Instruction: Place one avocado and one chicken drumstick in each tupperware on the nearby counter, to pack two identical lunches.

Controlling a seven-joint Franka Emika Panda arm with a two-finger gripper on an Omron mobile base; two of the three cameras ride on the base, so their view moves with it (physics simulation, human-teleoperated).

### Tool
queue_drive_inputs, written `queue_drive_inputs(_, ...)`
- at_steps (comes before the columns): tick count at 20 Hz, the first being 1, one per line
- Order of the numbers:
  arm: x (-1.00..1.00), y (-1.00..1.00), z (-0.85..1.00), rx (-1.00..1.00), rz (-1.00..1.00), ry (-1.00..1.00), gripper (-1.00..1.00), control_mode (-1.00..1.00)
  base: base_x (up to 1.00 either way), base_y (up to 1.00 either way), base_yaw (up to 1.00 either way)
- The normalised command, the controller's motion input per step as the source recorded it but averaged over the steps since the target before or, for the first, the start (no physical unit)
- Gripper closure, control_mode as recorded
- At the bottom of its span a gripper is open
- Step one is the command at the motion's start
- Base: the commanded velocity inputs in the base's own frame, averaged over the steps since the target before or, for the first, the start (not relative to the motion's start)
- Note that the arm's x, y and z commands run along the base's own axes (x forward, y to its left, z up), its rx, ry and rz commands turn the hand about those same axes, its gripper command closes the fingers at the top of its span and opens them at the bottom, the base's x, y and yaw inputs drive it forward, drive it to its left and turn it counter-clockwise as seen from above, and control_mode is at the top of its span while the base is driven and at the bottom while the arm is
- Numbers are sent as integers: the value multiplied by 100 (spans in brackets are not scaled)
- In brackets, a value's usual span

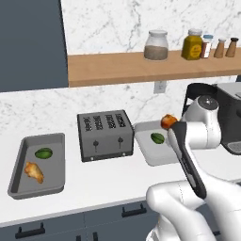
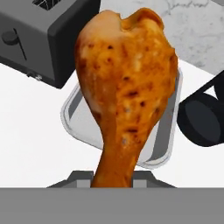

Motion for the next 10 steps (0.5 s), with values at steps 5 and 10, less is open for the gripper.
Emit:
queue_drive_inputs(5, 86, 0, -37, -5, 5, 0, 100, -100, 0, 0, 0)
queue_drive_inputs(10, 84, -3, -29, -1, 5, 1, 100, -100, 0, 0, 0)
